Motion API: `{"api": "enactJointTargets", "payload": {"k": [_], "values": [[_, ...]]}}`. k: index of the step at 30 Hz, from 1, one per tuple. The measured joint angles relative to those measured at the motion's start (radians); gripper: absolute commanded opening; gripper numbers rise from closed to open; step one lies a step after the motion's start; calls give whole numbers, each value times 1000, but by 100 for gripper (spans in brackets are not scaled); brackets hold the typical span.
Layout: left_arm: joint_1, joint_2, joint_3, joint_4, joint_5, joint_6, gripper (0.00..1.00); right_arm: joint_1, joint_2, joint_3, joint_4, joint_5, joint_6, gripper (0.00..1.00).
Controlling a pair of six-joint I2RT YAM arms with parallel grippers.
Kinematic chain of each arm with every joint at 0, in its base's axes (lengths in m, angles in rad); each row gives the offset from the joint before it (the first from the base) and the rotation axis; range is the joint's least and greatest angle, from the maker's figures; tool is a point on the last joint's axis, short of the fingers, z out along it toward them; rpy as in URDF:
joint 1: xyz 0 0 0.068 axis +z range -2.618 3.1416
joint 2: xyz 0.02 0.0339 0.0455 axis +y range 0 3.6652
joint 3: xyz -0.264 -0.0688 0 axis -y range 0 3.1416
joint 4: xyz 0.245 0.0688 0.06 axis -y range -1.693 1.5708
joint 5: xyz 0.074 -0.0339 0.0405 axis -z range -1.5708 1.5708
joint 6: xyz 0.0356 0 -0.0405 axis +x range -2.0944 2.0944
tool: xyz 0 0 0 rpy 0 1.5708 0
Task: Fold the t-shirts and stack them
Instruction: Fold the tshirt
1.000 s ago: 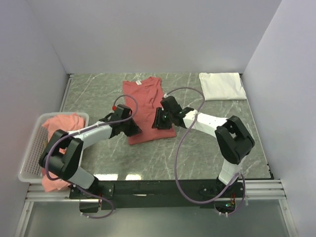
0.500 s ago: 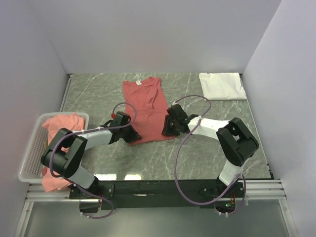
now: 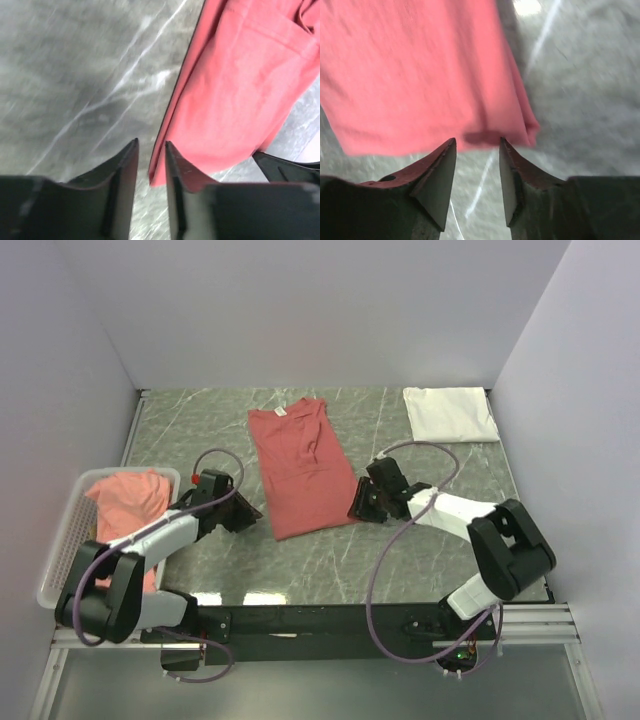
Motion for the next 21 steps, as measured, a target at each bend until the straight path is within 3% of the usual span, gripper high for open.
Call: {"api": "enactJointTargets", "payload": {"k": [5, 9, 12, 21], "values": [[-22, -111, -76, -23, -10, -20, 48, -9, -108, -58, -30, 1, 0, 52], [-123, -157, -132, -32, -37, -66, 52, -26, -126, -71, -23, -1, -1, 52], [-189, -171, -163, -10, -37, -112, 50, -47, -111, -82, -20, -3, -4, 52], [-233, -133, -192, 114, -36, -180, 44, -84, -72, -101, 24, -15, -8, 50]]}}
